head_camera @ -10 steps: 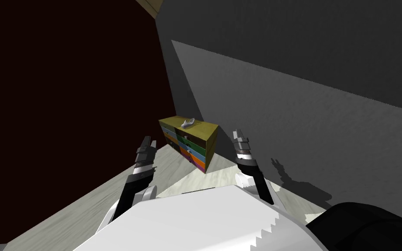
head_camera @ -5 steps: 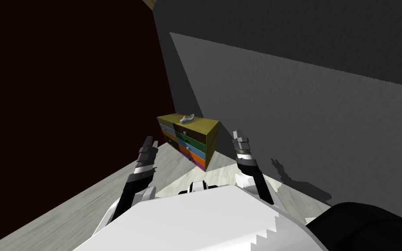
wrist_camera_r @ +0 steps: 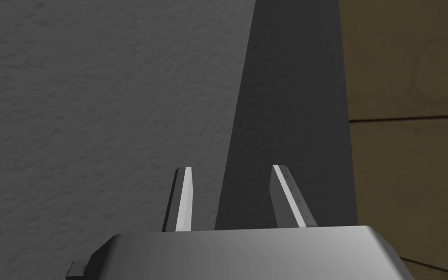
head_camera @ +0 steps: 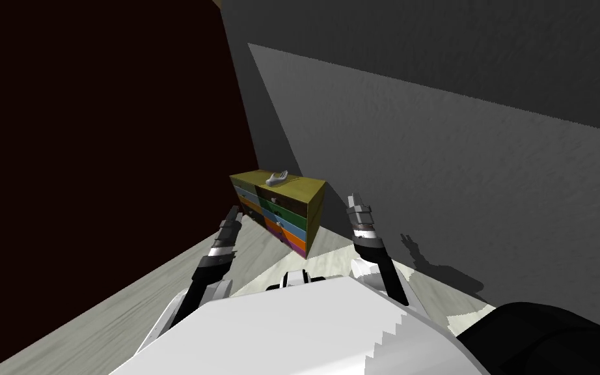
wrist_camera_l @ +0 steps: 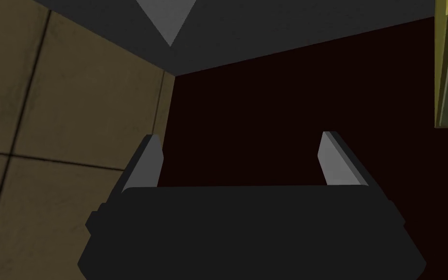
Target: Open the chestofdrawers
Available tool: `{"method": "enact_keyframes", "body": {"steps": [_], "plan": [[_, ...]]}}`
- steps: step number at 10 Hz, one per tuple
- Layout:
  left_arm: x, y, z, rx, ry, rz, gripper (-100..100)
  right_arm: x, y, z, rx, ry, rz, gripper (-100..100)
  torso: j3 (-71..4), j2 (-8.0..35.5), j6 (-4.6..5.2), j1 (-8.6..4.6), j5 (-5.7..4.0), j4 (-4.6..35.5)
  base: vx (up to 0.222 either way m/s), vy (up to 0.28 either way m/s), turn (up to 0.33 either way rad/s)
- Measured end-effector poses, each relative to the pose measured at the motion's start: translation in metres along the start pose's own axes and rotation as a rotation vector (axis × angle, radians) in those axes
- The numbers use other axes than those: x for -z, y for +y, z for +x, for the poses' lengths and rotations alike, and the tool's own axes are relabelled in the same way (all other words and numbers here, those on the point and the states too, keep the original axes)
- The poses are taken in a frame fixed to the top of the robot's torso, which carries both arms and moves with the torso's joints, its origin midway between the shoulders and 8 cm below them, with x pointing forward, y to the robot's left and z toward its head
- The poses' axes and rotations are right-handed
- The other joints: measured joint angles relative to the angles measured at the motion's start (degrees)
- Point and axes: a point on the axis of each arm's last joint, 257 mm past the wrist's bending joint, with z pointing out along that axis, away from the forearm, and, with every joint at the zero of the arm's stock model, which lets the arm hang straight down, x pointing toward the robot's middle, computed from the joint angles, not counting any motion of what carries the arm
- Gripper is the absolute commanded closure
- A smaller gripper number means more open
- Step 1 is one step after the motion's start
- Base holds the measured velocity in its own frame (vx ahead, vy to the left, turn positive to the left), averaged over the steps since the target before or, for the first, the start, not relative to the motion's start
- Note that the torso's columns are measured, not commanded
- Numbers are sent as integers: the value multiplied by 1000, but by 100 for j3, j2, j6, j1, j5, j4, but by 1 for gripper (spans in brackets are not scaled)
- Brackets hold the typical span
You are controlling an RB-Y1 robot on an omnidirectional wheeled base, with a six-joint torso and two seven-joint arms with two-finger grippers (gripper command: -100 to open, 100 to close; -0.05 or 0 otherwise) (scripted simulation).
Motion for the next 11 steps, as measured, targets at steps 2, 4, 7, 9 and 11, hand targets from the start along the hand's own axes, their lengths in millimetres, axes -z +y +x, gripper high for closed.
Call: {"method": "enact_keyframes", "body": {"steps": [2,4,7,9,11], "plan": [[-1,17,10,-12,33,-35,-100,0,0,0,0,0,0,0,6,13,-2,-5,-1,3,89,23,-65],[1,32,17,-17,52,-64,-100,0,0,0,0,0,0,0,15,25,-1,-11,-3,7,67,19,-66],[2,55,29,-17,72,-108,-100,0,0,0,0,0,0,0,5,10,0,-6,-1,3,78,22,-78],[2,72,41,-13,85,-145,-100,0,0,0,0,0,0,0,3,7,-2,-2,-1,1,93,38,-68],[6,84,50,-8,96,-177,-100,0,0,0,0,0,0,0,11,20,-2,-6,-1,5,58,24,-37]]}}
